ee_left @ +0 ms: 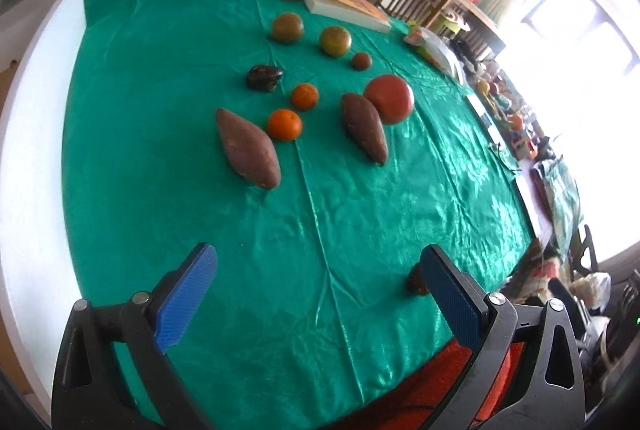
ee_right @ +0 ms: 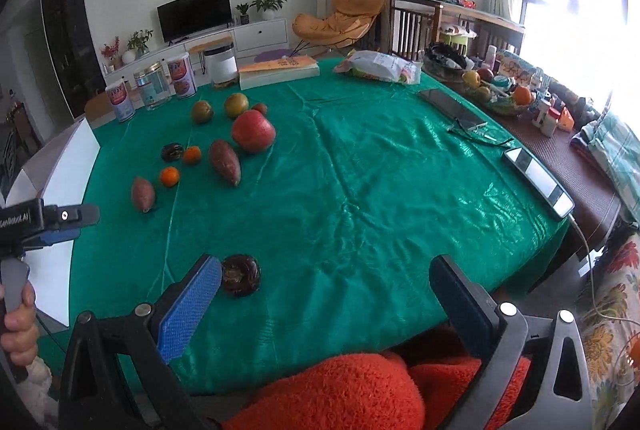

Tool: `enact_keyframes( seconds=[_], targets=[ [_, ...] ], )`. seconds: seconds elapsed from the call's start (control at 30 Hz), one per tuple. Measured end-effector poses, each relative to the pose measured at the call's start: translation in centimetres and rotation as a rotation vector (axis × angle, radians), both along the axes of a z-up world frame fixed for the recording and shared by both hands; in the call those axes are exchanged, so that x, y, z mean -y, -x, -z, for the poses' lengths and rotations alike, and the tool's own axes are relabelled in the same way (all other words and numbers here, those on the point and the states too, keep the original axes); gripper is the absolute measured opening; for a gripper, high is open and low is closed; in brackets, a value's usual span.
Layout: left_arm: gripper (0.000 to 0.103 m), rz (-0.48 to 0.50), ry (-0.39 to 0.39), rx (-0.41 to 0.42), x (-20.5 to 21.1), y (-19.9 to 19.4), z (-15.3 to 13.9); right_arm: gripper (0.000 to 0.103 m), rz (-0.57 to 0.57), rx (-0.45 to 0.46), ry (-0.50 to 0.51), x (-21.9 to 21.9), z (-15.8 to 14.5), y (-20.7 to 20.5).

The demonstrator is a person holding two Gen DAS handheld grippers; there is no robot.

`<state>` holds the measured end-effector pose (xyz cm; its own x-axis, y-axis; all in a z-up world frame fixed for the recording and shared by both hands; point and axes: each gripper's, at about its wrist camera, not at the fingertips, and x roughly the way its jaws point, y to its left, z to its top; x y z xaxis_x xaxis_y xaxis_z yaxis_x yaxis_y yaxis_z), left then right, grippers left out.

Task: Organize fruits
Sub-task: 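Grasp a sweet potato with the left tool while the right tool grasps a dark brown fruit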

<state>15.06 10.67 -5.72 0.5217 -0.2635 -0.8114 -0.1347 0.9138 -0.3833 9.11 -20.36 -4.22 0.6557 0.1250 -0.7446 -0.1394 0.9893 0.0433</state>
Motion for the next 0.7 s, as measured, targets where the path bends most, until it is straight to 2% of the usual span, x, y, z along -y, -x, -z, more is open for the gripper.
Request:
enact_keyframes(
  seconds=[0.1,0.2,0.37,0.43,0.47,0.5,0.57,0.7],
  targets=[
    [0.100,-0.063,-0.035,-0.055,-1.1,-3.9,1.5,0.103,-0.028,-0.031,-0.018,-0.6,1.5,0.4],
    [0.100,-0.141,-0.085,-0.084,-2.3,-6.8,2.9,0.103,-0.046,-0.019,-0.010,-0.7,1.7,1.0],
    [0.100,-0.162,-0.160,-0.169,-2.7,-9.5,5.9,0.103,-0.020,-0.022,-0.030,0.4,1.9,1.0],
    [0.098,-0.155,-0.183,-0.165,-2.5,-9.6,6.3,0.103,-0.005,-0.030,-0.039,1.0,2.0,0.7],
    [0.084,-0.151,-0.191,-0.155,-2.4,-9.5,6.3,0.103,0.001,-0.033,-0.042,1.2,2.1,0.6],
    [0.051,-0.142,-0.190,-0.152,-2.3,-9.5,6.4,0.103,0.006,-0.037,-0.046,1.4,2.2,0.5],
    [0.043,-0.136,-0.140,-0.145,-2.6,-9.4,6.7,0.103,0.016,-0.048,-0.060,1.9,2.3,0.1],
    [0.043,-0.135,-0.143,-0.109,-2.8,-8.1,6.1,0.103,0.016,-0.073,-0.101,2.7,2.3,-0.3]
  ],
)
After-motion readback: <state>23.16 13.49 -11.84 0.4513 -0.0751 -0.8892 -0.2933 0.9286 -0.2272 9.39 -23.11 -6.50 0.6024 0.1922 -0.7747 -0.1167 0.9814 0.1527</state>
